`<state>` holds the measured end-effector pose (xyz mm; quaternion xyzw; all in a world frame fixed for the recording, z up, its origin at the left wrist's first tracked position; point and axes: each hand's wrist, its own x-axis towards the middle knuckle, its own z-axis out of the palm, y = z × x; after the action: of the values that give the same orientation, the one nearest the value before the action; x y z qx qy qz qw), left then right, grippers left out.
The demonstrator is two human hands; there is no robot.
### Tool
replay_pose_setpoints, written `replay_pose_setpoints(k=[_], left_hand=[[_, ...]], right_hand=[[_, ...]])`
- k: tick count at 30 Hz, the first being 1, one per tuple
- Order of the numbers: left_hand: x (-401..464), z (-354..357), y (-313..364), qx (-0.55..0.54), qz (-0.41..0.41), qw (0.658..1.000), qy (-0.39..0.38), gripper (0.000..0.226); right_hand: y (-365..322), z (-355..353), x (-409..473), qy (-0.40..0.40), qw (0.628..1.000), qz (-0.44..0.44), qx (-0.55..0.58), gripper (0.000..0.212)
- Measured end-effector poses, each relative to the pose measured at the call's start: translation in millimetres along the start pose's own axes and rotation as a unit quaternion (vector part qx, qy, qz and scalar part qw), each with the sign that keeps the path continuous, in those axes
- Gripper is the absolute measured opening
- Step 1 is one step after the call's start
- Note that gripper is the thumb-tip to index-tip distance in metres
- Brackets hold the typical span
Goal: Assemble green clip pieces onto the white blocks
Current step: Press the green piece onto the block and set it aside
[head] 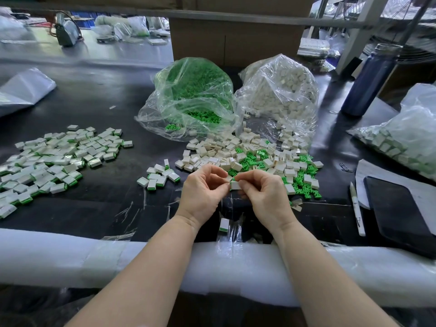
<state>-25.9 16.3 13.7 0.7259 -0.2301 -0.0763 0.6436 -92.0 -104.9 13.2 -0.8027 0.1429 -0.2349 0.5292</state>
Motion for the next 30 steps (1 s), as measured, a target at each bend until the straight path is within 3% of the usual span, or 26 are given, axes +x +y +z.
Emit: replay_pose_setpoints(k=[9,17,30], left_hand=[[1.5,-2.1,-0.9,-0.041,-0.024,0.999,-0.012,0.02],[4.0,-0.8,-4.5,0.008,-0.012,1.0,-0.009,0.023],[3.6,3.1,-5.9,0.047,-0.02,0.999,-0.002,0.025]], right_hand=[[-1.9,-1.3,0.9,-0.007,0.999,0.019,0.041,0.027],[-3.2,0.0,0.0,-0.023,0.999,0.01,0.02,0.012],[-3.0,1.8,-0.2,-0.006,1.0,-0.014,-0.005,0.012]])
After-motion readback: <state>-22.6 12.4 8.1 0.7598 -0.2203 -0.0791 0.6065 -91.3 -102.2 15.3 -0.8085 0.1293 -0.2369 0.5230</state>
